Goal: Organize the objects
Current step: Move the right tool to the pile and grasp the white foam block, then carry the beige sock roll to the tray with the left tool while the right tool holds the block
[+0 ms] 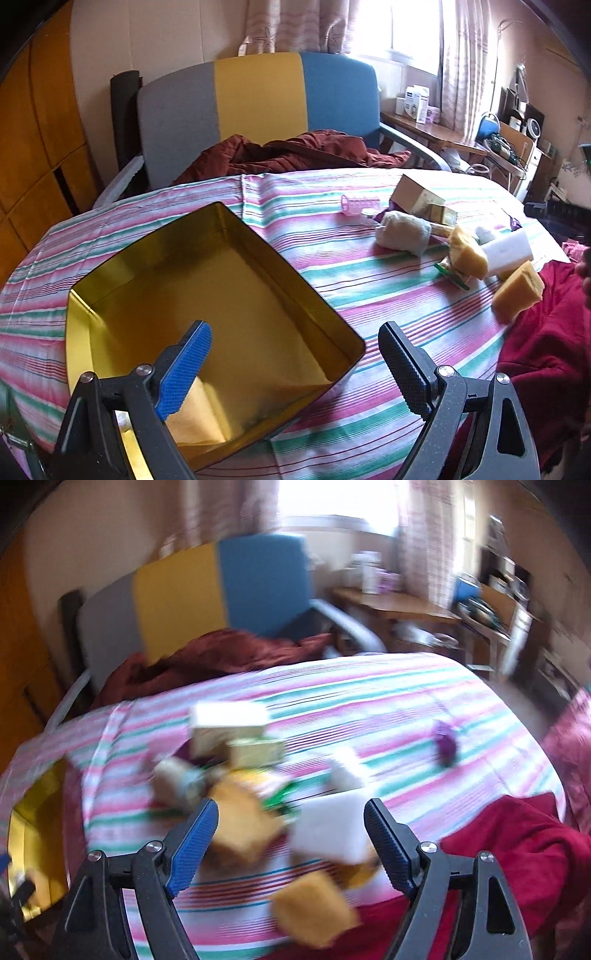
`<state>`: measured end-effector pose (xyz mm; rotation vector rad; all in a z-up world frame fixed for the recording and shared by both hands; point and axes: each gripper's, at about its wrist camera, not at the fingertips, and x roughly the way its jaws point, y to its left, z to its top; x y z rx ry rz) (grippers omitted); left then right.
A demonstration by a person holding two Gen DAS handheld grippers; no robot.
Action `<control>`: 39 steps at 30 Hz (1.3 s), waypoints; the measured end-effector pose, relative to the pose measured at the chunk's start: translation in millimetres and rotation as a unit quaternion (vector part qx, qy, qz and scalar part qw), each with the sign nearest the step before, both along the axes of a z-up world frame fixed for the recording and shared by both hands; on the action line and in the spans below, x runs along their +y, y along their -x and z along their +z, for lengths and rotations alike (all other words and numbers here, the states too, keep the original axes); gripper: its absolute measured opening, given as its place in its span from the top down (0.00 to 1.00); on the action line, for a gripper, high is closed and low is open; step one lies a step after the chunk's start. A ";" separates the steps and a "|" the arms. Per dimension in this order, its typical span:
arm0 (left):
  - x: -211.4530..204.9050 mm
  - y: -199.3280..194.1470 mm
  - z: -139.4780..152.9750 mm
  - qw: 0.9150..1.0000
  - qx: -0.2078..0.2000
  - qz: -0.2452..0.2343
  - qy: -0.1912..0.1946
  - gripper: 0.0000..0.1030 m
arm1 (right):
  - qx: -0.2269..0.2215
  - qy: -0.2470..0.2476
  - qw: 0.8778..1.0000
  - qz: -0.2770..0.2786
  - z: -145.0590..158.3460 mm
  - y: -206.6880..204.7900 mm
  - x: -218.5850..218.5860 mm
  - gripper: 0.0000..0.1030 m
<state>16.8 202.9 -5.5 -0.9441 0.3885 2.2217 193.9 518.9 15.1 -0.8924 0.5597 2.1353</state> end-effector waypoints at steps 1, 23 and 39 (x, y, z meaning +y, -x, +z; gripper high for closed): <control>2.5 0.1 -0.3 1.000 -0.001 -0.003 0.000 0.10 | 0.008 0.012 1.000 -0.019 0.8 -8.0 10.4 0.20; 133.2 34.4 -8.8 0.994 -0.092 -0.051 -0.017 0.10 | 0.021 0.132 0.991 -0.007 -50.6 15.1 43.9 0.70; 247.4 55.7 -63.1 0.991 -0.067 -0.097 0.069 0.08 | 0.053 0.142 0.988 0.027 -51.7 23.4 45.4 0.79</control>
